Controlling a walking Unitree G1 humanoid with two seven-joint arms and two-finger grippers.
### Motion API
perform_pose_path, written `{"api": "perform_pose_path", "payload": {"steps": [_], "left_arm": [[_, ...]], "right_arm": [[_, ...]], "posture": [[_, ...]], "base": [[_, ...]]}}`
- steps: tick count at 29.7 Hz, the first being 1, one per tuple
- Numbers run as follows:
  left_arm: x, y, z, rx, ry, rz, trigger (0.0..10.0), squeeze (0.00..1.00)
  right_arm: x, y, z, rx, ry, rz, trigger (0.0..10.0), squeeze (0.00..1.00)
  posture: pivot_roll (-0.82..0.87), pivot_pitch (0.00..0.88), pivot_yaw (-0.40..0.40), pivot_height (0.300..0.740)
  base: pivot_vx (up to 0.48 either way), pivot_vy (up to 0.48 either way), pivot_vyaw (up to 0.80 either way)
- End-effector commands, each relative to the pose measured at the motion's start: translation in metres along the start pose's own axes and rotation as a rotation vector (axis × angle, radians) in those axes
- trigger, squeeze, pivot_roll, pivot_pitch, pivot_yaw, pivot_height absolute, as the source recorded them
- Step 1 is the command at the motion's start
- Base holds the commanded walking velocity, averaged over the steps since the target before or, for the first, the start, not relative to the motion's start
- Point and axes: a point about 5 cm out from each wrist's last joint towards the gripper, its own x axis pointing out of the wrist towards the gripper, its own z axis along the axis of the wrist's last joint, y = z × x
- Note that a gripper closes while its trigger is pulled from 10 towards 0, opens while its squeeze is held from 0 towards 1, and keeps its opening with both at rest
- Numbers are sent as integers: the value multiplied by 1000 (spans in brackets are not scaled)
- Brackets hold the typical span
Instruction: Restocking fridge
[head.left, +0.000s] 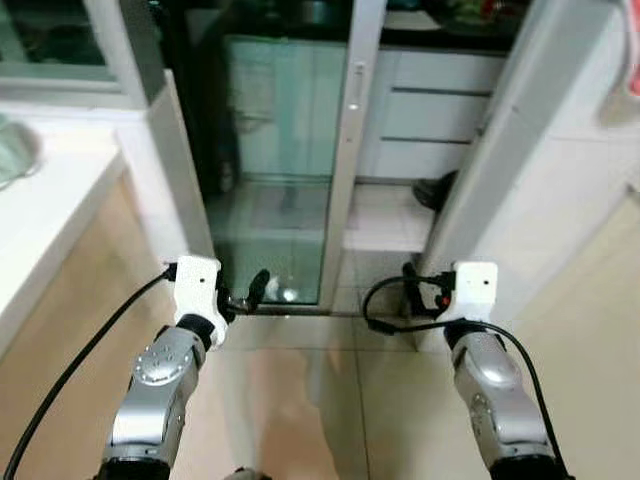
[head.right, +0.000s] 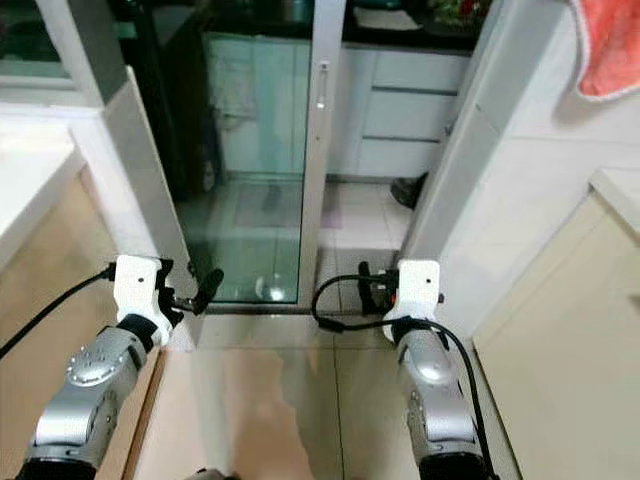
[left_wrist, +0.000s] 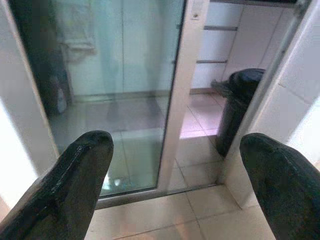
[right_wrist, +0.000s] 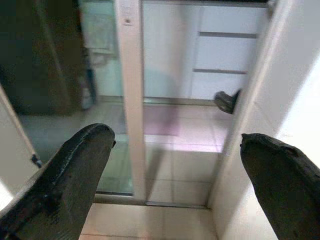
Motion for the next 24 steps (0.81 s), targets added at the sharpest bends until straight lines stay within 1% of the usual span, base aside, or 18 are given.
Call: {"api": "perform_pose_path", "payload": {"steps": [1, 5, 8, 16, 24], "left_arm": [[1, -3, 7, -13, -18, -15, 10000, 0], [2, -3, 8, -23, -35, -24, 10000, 0], [5, -2, 7, 13, -44, -10, 10000, 0], [9, -5, 11, -4, -61, -3, 10000, 0], [12, -4, 12, 8, -75, 0, 10000, 0]], "right_arm": [[-4, -5, 0, 1, 7, -22, 10000, 0], [-5, -8, -3, -13, 16, -30, 10000, 0], [-3, -9, -4, -22, 19, -34, 10000, 0], [5, -11, 1, -21, 7, -40, 10000, 0], [9, -10, 1, -23, 5, -38, 10000, 0]], "posture": [[-106, 0, 3, 727], [-108, 0, 1, 727], [-110, 0, -5, 727], [-102, 0, -15, 727], [-103, 0, -13, 727]], "base": [[0, 0, 0], [0, 0, 0], [0, 0, 0], [0, 0, 0], [0, 0, 0]]}}
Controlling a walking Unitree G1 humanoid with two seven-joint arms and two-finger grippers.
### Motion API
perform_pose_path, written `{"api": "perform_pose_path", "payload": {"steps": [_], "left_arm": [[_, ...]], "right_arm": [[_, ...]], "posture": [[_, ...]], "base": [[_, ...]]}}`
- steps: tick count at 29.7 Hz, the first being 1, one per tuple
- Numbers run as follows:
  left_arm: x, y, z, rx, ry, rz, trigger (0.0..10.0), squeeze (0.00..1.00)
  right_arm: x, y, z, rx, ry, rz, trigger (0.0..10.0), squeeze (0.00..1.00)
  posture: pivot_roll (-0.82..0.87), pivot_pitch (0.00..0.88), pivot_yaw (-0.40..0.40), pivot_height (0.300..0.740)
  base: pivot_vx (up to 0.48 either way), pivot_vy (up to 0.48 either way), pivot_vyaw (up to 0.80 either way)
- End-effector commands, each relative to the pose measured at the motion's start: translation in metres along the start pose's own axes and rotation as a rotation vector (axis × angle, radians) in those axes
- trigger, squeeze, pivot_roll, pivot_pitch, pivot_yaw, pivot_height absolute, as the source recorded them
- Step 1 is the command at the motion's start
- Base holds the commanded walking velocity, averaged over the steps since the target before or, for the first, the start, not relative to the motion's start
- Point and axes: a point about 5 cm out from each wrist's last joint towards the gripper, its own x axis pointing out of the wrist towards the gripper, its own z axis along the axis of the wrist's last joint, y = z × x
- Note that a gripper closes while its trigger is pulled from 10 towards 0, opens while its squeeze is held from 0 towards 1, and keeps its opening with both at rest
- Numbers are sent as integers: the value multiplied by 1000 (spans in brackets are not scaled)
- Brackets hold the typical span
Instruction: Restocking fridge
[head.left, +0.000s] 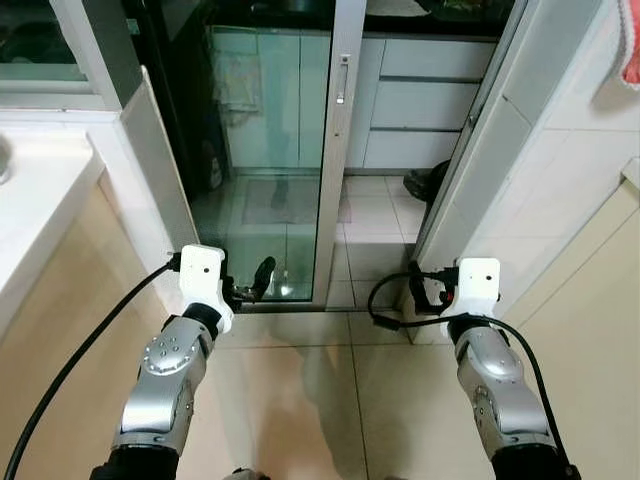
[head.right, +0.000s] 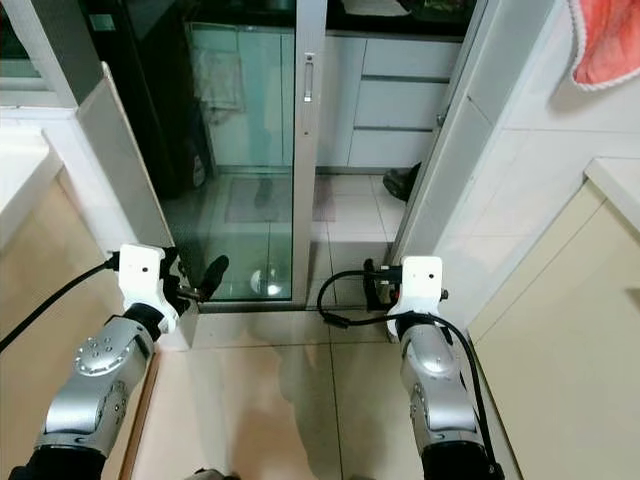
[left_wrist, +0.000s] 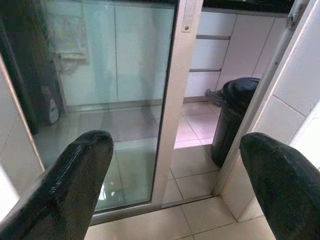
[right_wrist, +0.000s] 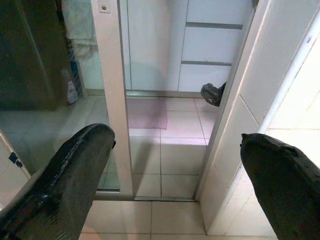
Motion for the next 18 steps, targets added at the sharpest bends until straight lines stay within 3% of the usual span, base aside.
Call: {"api": "perform_pose_path", "payload": {"steps": [1, 7, 10, 14, 18], "left_arm": [[3, 0, 4, 9, -16, -1, 10000, 0], [4, -2, 5, 12, -27, -6, 10000, 0], [4, -2, 6, 14, -33, 0, 10000, 0], [4, -1, 6, 20, -37, 12, 10000, 0], [3, 0, 7, 27, -41, 25, 10000, 0]], "right_arm": [[1, -4, -1, -2, -1, -18, 10000, 0], [-1, -4, -5, -5, 12, -17, 10000, 0], [-5, 2, -6, -66, -10, 35, 10000, 0], [-8, 11, -3, -54, -32, 88, 10000, 0], [-10, 10, -8, -37, -12, 80, 10000, 0]], "posture": [[-103, 0, -13, 727], [-109, 0, -7, 727], [-111, 0, -7, 727], [-116, 0, -7, 727], [-111, 0, -7, 727]], "base": [[0, 0, 0], [0, 0, 0], [0, 0, 0], [0, 0, 0], [-121, 0, 0]]}}
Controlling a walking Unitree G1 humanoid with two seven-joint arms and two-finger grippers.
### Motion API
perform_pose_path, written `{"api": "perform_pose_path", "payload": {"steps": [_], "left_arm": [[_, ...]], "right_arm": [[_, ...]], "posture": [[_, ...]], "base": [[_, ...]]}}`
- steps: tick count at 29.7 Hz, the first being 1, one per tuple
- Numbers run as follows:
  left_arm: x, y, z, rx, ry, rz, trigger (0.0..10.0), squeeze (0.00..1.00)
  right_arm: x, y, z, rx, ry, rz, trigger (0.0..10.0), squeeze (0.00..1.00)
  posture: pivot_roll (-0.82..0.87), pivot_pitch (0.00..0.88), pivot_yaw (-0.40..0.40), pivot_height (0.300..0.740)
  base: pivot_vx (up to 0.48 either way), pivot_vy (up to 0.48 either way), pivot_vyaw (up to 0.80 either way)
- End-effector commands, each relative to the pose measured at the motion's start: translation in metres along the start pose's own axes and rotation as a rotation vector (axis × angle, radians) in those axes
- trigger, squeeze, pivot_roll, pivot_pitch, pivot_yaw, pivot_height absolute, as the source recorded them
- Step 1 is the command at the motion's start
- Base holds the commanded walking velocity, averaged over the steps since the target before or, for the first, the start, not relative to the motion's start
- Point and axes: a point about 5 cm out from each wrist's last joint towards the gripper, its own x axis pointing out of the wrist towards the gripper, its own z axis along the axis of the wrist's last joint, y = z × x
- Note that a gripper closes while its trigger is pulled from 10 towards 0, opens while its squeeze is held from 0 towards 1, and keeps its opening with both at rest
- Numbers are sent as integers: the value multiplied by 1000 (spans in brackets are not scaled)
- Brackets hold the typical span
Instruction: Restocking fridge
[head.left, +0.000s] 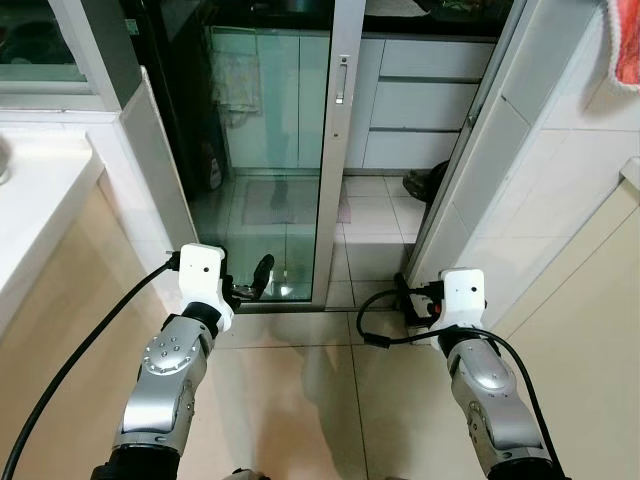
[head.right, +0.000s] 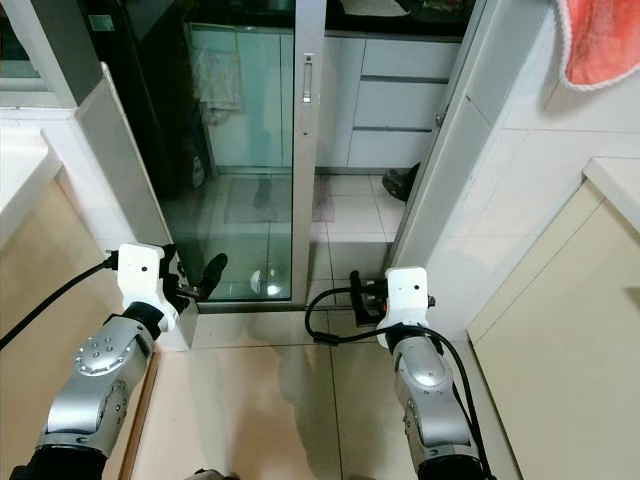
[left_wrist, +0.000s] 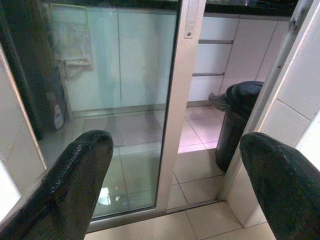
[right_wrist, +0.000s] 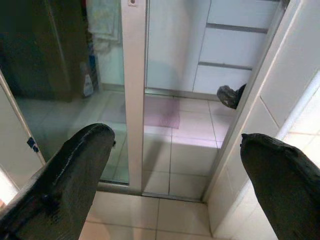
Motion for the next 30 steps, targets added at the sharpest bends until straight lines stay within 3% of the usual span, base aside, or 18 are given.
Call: {"api": "perform_pose_path", "payload": {"steps": [1, 14, 30], "left_arm": [[2, 0, 4, 12, -20, 9, 10000, 0], [3, 2, 5, 30, -27, 34, 10000, 0], [1, -6, 5, 35, -37, 34, 10000, 0]], "right_arm": [[-1, -2, 1, 9, -9, -7, 10000, 0], [2, -4, 0, -5, -5, -7, 10000, 0], [5, -5, -4, 11, 10, -5, 10000, 0]], "posture": [[-111, 0, -7, 727], [-99, 0, -14, 727], [-95, 0, -11, 727]], "base": [[-247, 0, 0], [-265, 0, 0], [-308, 0, 0]]}}
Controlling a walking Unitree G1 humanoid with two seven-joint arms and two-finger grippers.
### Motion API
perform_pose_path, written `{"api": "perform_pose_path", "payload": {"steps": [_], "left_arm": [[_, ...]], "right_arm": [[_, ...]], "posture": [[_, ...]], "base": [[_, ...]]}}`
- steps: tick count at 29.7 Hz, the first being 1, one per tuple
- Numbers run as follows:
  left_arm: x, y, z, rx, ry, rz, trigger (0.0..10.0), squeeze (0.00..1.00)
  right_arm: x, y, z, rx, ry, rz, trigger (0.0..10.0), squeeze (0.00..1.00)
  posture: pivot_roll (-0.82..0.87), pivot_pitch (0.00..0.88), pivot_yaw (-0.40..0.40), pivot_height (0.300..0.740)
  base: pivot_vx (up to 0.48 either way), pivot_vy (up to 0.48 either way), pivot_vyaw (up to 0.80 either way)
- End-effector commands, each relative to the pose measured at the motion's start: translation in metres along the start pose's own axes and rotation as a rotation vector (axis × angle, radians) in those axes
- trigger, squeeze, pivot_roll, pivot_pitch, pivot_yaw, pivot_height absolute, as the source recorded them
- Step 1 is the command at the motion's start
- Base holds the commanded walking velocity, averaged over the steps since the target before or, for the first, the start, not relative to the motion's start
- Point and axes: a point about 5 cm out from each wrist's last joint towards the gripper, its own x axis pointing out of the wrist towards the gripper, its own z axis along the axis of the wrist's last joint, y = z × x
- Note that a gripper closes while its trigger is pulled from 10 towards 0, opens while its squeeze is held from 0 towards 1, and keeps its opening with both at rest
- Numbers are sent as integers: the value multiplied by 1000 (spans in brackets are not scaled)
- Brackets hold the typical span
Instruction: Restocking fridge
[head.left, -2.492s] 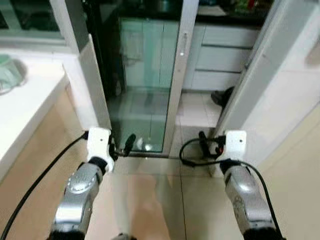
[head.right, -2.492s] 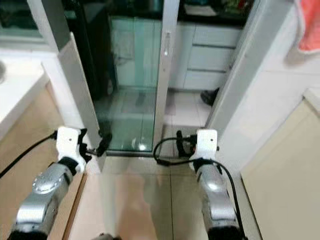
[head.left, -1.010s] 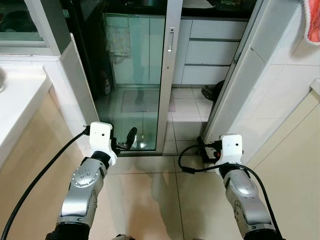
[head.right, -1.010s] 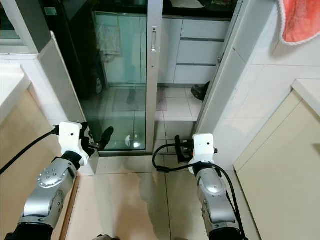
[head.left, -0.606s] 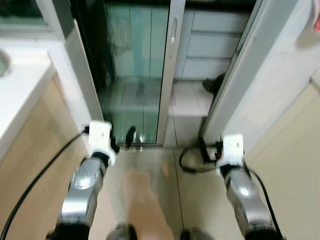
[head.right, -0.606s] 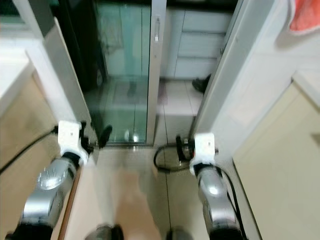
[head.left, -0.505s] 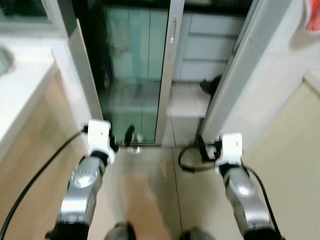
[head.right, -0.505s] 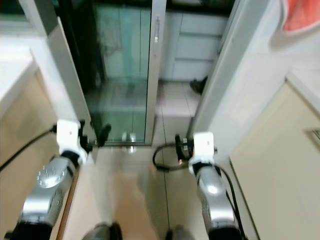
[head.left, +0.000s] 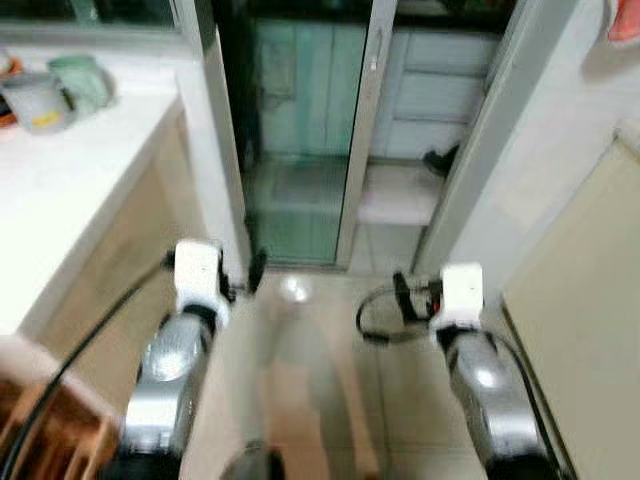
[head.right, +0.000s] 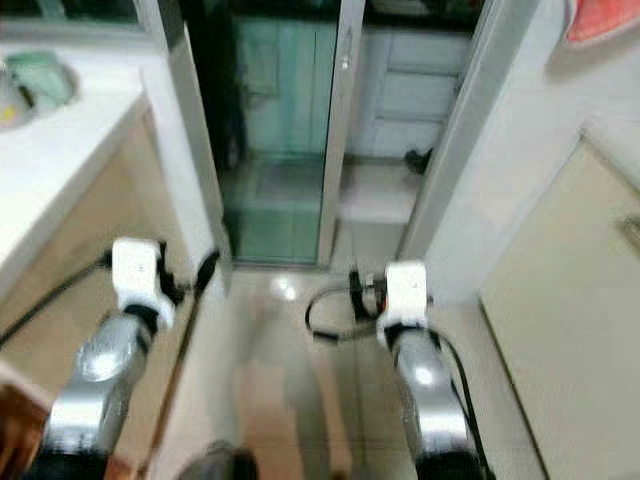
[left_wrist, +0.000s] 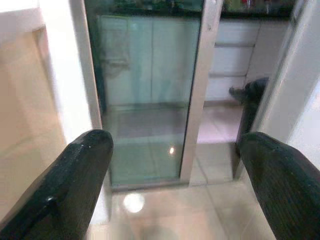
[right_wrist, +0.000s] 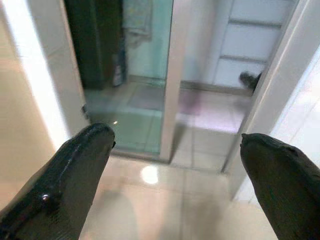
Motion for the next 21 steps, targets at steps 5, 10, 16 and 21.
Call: {"api": "perform_pose_path", "payload": {"steps": [5, 10, 16, 21], "left_arm": [[1, -4, 4, 25, -16, -3, 10000, 0], [1, -5, 4, 36, -19, 9, 10000, 0], [1, -2, 5, 33, -25, 60, 10000, 0], [2, 6, 19, -42, -93, 123, 10000, 0]], "right_arm": [[2, -3, 2, 1, -8, -6, 10000, 0], [3, -3, 2, -2, -9, -3, 10000, 0], [3, -4, 12, 29, -80, -23, 10000, 1000], [2, -8, 40, -2, -253, -66, 10000, 1000]], "posture": [[-96, 0, -8, 727], [-98, 0, -7, 727], [-92, 0, -11, 727], [-91, 0, -16, 727]], "base": [[-349, 0, 0], [-432, 0, 0], [-480, 0, 0], [-480, 0, 0]]}}
